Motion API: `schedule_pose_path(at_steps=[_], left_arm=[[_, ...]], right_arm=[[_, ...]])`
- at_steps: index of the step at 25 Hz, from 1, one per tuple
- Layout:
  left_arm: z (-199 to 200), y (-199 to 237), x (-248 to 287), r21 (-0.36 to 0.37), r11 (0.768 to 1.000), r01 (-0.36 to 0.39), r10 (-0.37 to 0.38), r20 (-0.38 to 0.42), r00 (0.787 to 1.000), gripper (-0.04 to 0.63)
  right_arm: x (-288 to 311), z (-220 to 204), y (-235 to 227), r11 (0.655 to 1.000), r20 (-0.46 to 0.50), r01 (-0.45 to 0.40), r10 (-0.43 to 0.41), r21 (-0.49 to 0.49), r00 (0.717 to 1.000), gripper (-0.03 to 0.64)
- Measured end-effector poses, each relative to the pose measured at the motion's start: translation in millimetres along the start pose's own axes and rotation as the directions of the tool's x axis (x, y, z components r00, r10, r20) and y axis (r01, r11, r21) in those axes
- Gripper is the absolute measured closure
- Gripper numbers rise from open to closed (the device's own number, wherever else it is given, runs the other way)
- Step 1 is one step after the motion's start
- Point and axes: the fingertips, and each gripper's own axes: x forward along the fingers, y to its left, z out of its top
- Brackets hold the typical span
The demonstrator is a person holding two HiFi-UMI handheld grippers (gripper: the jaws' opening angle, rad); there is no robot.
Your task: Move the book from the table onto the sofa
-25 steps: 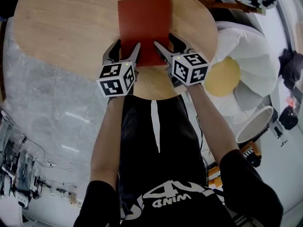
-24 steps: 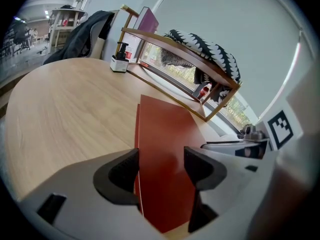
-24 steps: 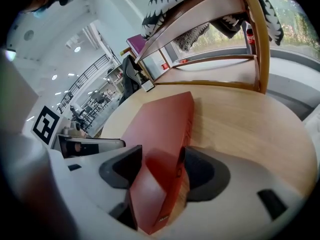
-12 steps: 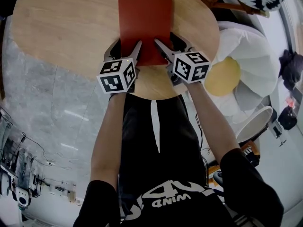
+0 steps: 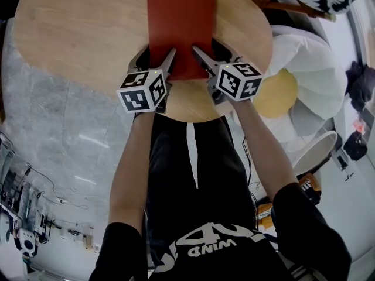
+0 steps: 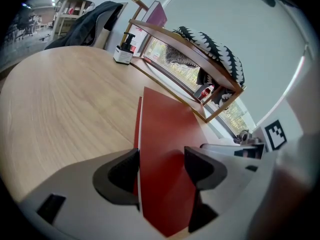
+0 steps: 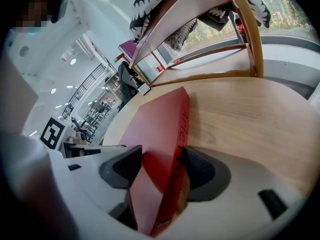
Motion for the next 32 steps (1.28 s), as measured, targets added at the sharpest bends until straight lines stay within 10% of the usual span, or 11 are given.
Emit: schedule_pose_path(at_steps=[20,32], left_arm=[[10,-11,-29,0.017,1.000,-0.007,0.007,0.015,1.000,0.321],[50,-66,-137,0.019,1.000,0.004,-0.004,0.020,1.000,0.321]], right_arm=[[-20,13,24,0.998,0.032,0.019,-0.017,-0.059,0.999,0.362],[-105,53,112,0.995,0.036,0.023,-0.020,-0.096,0.999,0.364]])
